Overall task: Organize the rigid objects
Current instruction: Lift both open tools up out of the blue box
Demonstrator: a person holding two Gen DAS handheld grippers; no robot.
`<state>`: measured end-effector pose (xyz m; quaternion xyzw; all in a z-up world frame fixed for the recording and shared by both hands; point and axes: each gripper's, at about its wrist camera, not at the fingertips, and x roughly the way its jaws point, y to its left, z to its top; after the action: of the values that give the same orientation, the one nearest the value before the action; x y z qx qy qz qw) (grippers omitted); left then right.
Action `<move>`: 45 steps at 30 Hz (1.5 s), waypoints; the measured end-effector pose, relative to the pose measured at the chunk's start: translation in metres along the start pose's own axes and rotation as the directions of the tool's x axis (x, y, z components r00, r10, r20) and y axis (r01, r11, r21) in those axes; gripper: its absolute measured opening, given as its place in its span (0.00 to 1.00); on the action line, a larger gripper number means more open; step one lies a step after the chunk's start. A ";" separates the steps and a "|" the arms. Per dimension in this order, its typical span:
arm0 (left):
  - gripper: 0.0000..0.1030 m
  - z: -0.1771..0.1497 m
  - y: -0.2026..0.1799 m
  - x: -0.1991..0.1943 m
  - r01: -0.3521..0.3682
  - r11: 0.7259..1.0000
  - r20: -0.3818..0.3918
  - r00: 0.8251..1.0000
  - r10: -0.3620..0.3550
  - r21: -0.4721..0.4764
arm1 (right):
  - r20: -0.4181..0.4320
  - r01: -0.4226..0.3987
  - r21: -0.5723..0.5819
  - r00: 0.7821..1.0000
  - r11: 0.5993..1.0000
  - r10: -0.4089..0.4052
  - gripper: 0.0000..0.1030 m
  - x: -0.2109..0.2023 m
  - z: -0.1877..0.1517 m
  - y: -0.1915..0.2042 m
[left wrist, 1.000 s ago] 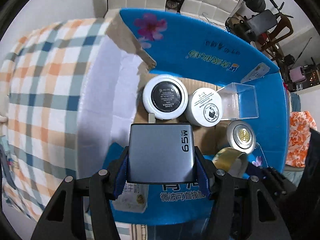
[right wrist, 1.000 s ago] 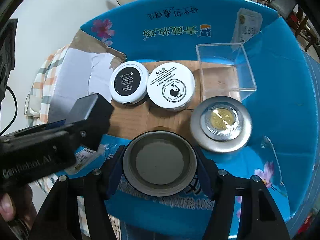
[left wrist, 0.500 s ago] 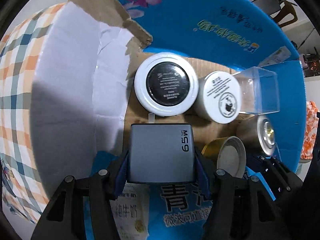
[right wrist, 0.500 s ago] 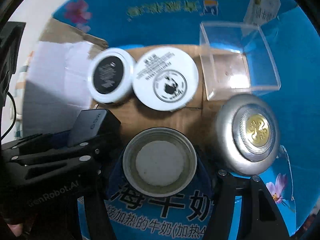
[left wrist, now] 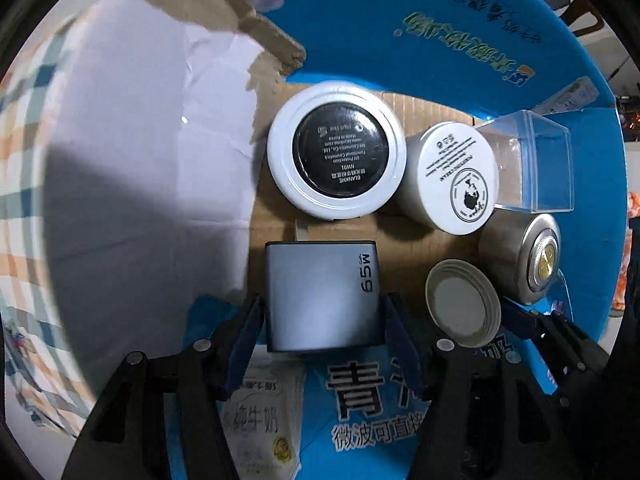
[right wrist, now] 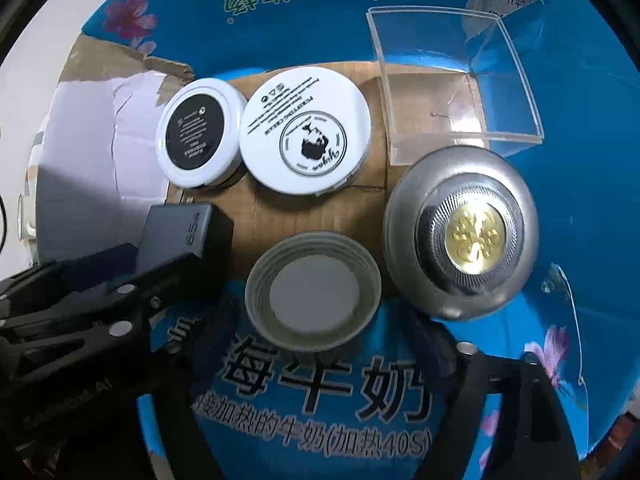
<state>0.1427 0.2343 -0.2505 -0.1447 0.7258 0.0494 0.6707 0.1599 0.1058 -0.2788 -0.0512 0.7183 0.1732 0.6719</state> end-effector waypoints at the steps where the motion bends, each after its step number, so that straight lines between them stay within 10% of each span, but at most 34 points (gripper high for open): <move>1: 0.58 -0.002 -0.004 -0.005 -0.012 1.000 0.010 1.000 0.012 0.008 | 0.004 0.005 -0.004 1.000 1.000 -0.005 0.87 -0.003 -0.002 -0.001; 11: 0.66 -0.028 -0.011 -0.046 -0.064 0.998 0.108 0.992 0.064 0.000 | 0.069 0.088 -0.048 0.994 0.995 -0.085 0.92 -0.047 -0.025 -0.026; 14: 0.91 -0.040 -0.007 -0.059 -0.055 0.998 0.145 0.988 0.058 -0.020 | 0.104 0.077 -0.020 0.992 0.997 -0.075 0.98 -0.064 -0.030 -0.042; 24: 1.00 -0.068 -0.023 -0.086 -0.038 0.999 0.218 0.975 0.044 -0.033 | 0.208 0.118 -0.040 0.972 0.992 -0.107 0.98 -0.125 -0.063 -0.039; 45: 1.00 -0.121 -0.071 -0.196 -0.099 0.995 0.481 0.873 0.079 0.015 | 0.405 0.057 -0.096 0.914 0.994 -0.013 0.98 -0.261 -0.132 -0.035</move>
<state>0.0574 0.1626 -0.0367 -0.0814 0.5437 0.1003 0.8292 0.0701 -0.0107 -0.0233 -0.0629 0.5528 0.2057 0.8050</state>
